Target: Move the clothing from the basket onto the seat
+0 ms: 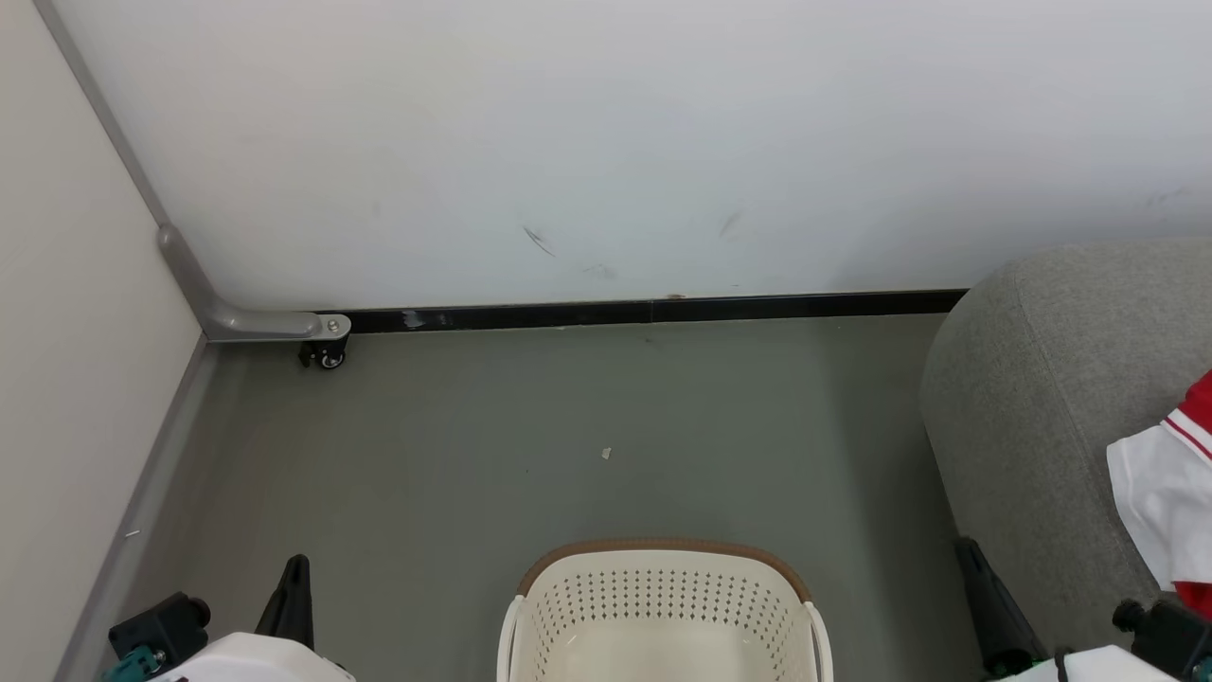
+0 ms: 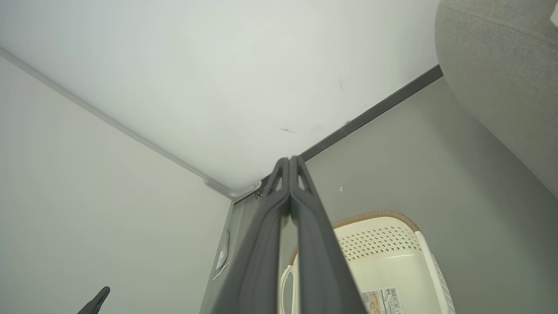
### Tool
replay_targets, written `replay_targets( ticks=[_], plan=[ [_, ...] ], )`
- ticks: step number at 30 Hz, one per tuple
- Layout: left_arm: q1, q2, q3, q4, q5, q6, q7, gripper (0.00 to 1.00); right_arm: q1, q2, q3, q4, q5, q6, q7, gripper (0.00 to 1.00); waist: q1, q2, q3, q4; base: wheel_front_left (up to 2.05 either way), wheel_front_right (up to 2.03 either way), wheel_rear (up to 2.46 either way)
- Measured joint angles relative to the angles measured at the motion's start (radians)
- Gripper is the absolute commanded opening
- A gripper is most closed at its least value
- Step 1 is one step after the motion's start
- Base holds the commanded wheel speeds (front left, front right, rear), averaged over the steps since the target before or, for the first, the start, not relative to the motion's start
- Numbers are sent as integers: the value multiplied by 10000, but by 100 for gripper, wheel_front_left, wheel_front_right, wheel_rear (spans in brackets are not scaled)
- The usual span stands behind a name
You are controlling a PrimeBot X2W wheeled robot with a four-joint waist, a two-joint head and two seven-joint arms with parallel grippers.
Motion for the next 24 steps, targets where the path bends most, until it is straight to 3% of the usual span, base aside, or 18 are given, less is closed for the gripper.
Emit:
replay_targets(
  ticks=[11,24],
  plan=[
    [0,-79,376,-88,-1360,-372,389,0,-361,-184,-31,280,1689,-2,305,0,32,0,-33,-33,0,0,0],
    [0,-276,863,-117,-3156,-794,855,0,-751,-328,-54,683,3833,-2,673,0,-76,0,79,-80,0,0,0]
  ],
)
